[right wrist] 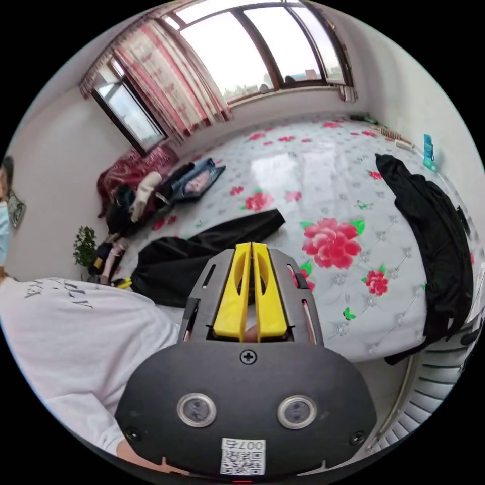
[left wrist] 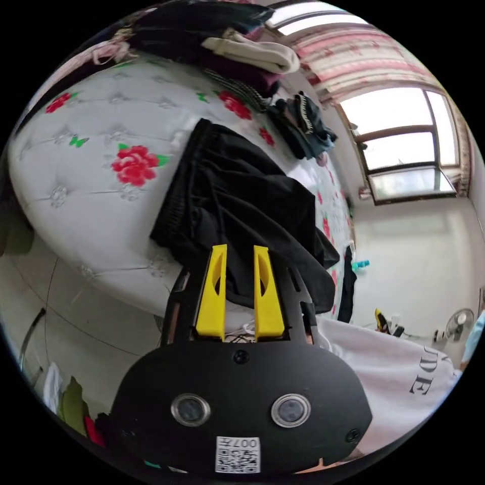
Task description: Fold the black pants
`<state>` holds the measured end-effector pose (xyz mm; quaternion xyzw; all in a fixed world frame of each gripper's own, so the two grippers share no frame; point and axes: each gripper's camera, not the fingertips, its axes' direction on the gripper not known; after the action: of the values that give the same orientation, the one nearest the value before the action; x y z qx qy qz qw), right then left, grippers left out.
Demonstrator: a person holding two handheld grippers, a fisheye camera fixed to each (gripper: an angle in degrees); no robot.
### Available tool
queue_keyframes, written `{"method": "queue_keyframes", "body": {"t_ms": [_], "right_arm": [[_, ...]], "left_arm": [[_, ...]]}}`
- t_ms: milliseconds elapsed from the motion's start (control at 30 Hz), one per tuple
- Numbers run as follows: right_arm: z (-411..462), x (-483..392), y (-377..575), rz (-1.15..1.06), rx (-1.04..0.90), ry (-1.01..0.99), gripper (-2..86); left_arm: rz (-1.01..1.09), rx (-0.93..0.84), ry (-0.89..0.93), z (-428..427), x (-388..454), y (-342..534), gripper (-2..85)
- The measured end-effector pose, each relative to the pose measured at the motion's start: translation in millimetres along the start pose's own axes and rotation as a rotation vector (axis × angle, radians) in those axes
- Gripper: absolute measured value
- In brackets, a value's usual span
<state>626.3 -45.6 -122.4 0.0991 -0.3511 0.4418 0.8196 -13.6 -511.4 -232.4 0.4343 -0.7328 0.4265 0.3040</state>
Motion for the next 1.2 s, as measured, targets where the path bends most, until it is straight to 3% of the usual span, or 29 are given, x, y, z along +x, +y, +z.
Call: {"method": "queue_keyframes", "body": {"t_ms": [167,433,500,633,833,900,1033,1200], "right_arm": [[101.1,12.8,28.6,0.117,-0.109,-0.058,5.0],[216.0,41.0,59.0,0.253,-0.256,-0.072,4.0],[225.5,15.4,59.3,0.156,-0.269,-0.13,2.0],[190.6,-100.8,61.3,-0.243,-0.138,-0.194,0.1],[140.0,-232.7,102.7,-0.723,-0.113,-0.376,-0.1],[128.0,-249.6,115.1,-0.775,-0.109,-0.416,-0.1],[115.6,-261.3,136.7,-0.789,-0.172,-0.523,0.6],[83.0,-252.3,147.4,-0.752,-0.115,-0.434,2.5]], "left_arm": [[-0.027,-0.015,0.046,-1.2,-5.4,-5.0,7.0],[0.362,-0.197,0.253,23.0,114.8,-10.0,7.9],[0.446,-0.256,0.32,33.1,146.6,-6.5,9.1],[0.689,-0.45,0.477,50.1,222.5,13.6,13.9],[0.886,-0.607,0.59,57.2,270.6,38.3,17.4],[0.86,-0.649,0.661,59.1,265.1,40.0,16.2],[0.746,-0.67,0.888,40.9,231.5,35.6,0.6],[0.709,-0.587,0.853,0.0,196.1,29.5,-0.8]]}}
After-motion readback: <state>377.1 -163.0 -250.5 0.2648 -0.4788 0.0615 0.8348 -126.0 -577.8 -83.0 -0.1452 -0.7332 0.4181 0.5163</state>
